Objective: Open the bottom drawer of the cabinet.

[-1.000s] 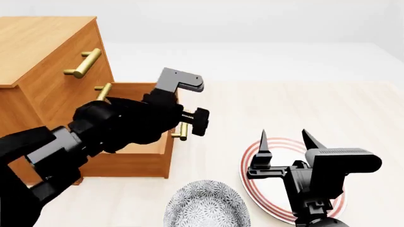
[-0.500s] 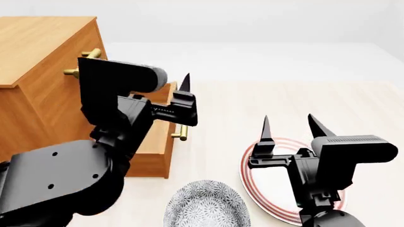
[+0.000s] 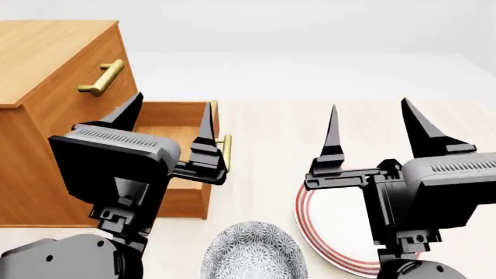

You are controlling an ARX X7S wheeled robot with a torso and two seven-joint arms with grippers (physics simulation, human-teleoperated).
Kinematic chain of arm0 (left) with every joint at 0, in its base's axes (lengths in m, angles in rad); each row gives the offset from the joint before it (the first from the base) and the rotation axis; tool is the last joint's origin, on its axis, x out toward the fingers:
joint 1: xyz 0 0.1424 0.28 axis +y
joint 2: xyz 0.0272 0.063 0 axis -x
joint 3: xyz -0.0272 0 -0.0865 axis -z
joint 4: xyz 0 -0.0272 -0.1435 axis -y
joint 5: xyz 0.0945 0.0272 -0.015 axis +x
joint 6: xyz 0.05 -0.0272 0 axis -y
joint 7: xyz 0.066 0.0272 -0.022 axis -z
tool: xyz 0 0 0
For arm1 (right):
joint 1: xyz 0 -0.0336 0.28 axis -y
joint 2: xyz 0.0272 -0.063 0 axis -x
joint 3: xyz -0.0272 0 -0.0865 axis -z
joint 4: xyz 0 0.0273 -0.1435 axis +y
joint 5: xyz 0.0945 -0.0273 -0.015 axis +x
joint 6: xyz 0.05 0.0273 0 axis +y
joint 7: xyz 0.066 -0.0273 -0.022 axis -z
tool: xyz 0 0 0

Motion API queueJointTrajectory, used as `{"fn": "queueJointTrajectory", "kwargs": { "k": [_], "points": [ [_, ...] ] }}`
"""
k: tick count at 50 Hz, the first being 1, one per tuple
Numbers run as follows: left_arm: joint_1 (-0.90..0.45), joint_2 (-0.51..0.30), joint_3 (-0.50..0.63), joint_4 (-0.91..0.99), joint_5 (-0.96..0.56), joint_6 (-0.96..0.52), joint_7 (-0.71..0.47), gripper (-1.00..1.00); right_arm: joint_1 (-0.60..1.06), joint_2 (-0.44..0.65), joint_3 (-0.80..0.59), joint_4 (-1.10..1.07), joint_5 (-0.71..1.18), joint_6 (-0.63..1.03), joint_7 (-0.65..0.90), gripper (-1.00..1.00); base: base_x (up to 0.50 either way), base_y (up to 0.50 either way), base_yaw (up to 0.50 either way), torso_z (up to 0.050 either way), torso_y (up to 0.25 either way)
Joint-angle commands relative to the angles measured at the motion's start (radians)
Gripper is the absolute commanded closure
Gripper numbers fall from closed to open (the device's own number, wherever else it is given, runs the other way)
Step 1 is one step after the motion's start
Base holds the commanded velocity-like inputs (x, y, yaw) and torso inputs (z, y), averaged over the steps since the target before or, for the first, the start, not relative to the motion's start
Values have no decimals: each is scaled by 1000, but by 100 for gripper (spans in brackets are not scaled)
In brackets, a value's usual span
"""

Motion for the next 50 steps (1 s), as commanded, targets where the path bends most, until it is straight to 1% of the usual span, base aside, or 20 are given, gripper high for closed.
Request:
{"fn": "queueJointTrajectory", "kwargs": {
  "k": [1,9,13,18,24,31,43,50],
  "points": [
    [33,1,11,-1,67,10,-10,-100,19,8,-19,-29,-16,0,8,-100,0,0,0,0,0],
    [6,5,5,17,81,-22,-25,-100,48,10,-24,-39,-9,27,9,-100,0,0,0,0,0],
    [-77,8,-23,50,72,-83,-49,-100,106,11,-17,-56,8,57,2,-100,0,0,0,0,0],
    [-164,10,-61,86,11,-127,-54,-100,204,9,-13,-72,27,117,0,-100,0,0,0,0,0],
    [-235,16,-85,120,-18,-176,-78,-100,279,6,5,-95,50,161,3,-100,0,0,0,0,0],
    [-250,13,-95,133,-21,-182,-85,-100,329,16,6,-135,62,216,16,-100,0,0,0,0,0],
    [-262,14,-106,142,-23,-186,-86,-100,394,25,-3,-138,89,248,30,-100,0,0,0,0,0],
    [-324,34,-129,136,-57,-211,-81,-100,485,14,-12,-130,113,295,27,-100,0,0,0,0,0]
  ]
}}
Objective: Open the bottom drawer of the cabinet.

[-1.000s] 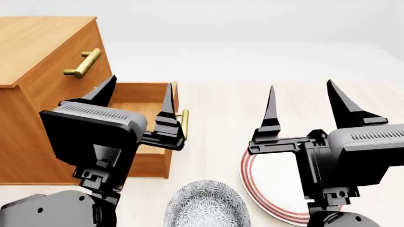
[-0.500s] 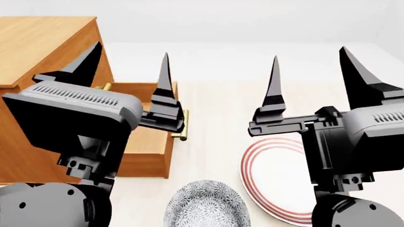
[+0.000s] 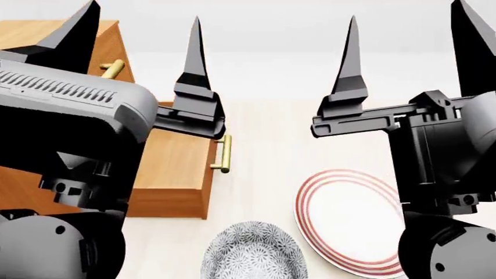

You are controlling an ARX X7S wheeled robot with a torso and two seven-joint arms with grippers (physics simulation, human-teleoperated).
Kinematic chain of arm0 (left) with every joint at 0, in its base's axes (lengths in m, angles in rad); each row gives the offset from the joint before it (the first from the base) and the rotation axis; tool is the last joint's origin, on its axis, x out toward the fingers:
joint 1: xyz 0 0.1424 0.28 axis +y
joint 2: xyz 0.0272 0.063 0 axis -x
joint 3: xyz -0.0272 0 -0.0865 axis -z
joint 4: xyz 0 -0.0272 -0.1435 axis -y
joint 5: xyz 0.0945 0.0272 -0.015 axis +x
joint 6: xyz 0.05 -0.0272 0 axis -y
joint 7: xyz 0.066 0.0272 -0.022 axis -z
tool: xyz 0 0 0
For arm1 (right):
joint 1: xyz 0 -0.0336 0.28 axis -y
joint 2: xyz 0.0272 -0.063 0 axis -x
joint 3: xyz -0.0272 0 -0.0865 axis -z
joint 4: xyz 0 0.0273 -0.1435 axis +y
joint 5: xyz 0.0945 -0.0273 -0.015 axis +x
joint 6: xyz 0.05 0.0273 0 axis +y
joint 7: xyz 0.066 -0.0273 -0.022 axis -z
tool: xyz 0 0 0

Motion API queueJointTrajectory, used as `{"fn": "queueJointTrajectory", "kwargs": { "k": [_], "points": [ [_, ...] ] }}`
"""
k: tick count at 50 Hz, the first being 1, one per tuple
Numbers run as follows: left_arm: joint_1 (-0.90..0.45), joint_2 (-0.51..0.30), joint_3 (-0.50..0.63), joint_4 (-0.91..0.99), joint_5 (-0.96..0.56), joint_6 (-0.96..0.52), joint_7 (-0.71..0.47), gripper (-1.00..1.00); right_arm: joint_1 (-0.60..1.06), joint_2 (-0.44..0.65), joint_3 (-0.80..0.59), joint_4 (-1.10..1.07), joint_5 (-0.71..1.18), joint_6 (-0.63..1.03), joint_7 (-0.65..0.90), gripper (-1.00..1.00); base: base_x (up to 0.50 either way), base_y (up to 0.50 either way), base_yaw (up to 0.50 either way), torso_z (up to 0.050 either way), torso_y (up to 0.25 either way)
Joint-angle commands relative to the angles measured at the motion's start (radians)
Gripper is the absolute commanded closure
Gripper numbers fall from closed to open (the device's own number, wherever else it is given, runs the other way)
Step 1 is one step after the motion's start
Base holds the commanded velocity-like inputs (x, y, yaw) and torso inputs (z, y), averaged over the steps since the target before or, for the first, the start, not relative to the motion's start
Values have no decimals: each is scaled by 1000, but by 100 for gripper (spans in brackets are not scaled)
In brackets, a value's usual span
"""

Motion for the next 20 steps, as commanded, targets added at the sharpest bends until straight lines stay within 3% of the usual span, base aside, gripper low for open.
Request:
{"fn": "queueJointTrajectory", "kwargs": {
  "k": [1,20],
  "points": [
    [-63,17,-27,3,-31,-28,0,-100,108,-5,-13,-2,31,59,4,-100,0,0,0,0,0],
    [-93,6,-52,51,-32,-32,-12,-100,184,10,-23,-32,81,57,30,-100,0,0,0,0,0]
  ]
}}
